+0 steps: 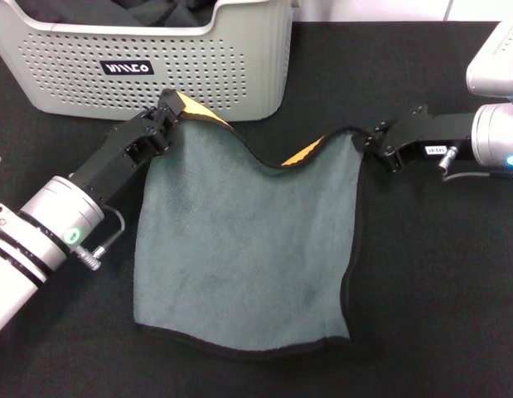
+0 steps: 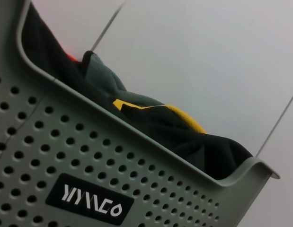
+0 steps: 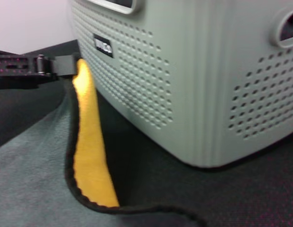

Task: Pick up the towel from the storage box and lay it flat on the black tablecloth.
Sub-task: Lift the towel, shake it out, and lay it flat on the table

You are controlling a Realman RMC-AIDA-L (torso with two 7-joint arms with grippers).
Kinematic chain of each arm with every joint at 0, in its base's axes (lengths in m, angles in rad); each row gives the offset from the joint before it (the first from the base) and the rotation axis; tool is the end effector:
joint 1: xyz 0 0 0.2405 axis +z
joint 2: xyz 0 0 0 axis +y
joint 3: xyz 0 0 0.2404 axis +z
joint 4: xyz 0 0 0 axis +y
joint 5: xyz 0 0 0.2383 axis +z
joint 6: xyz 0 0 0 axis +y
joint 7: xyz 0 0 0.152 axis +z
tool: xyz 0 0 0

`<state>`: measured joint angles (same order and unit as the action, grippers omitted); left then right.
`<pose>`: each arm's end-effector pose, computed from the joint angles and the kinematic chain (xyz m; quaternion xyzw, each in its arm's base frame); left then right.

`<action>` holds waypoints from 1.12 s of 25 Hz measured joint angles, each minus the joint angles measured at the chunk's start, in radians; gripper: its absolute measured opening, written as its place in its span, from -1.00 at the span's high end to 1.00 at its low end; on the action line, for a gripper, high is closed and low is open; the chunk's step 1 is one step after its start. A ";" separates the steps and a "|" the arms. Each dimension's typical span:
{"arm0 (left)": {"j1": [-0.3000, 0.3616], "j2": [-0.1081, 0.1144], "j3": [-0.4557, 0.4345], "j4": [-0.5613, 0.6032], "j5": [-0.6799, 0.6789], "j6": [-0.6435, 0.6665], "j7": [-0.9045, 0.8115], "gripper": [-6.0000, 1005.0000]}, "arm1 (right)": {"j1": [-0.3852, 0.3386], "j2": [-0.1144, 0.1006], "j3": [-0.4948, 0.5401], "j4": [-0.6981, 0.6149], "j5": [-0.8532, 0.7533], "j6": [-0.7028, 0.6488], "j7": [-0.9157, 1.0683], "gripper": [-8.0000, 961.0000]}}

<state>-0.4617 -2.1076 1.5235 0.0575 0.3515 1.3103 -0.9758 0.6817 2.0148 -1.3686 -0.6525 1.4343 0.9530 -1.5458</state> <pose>-0.3028 0.3247 -0.0572 -0.7170 -0.4031 -0.4605 0.3339 0.2003 0.4273 -0.0536 -0.9554 0.1838 0.1127 0.2017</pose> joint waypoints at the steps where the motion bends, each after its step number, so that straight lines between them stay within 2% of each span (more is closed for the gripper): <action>1: 0.000 0.000 0.000 0.000 -0.001 -0.001 -0.006 0.97 | -0.001 0.000 0.000 -0.003 0.000 -0.007 -0.002 0.95; 10: -0.007 0.000 -0.003 0.002 -0.005 0.001 -0.048 0.97 | 0.005 0.001 0.003 -0.009 -0.003 -0.049 -0.034 0.95; 16: -0.031 0.000 -0.004 0.002 -0.019 -0.044 -0.125 0.97 | 0.000 -0.001 -0.001 -0.012 -0.011 -0.026 -0.020 0.95; 21: -0.037 0.000 -0.001 0.002 -0.067 -0.120 -0.142 0.97 | -0.033 -0.006 0.002 -0.042 -0.031 0.021 0.011 0.95; 24: -0.049 0.000 0.001 0.002 -0.062 -0.131 -0.143 0.97 | -0.070 -0.006 0.036 -0.081 -0.032 0.004 0.008 0.95; 28: -0.057 0.000 0.001 0.002 -0.063 -0.138 -0.143 0.97 | -0.069 -0.003 0.053 -0.085 -0.032 -0.030 -0.002 0.95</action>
<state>-0.5184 -2.1076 1.5247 0.0596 0.2883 1.1727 -1.1186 0.6126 2.0117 -1.3157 -0.7373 1.4024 0.9234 -1.5478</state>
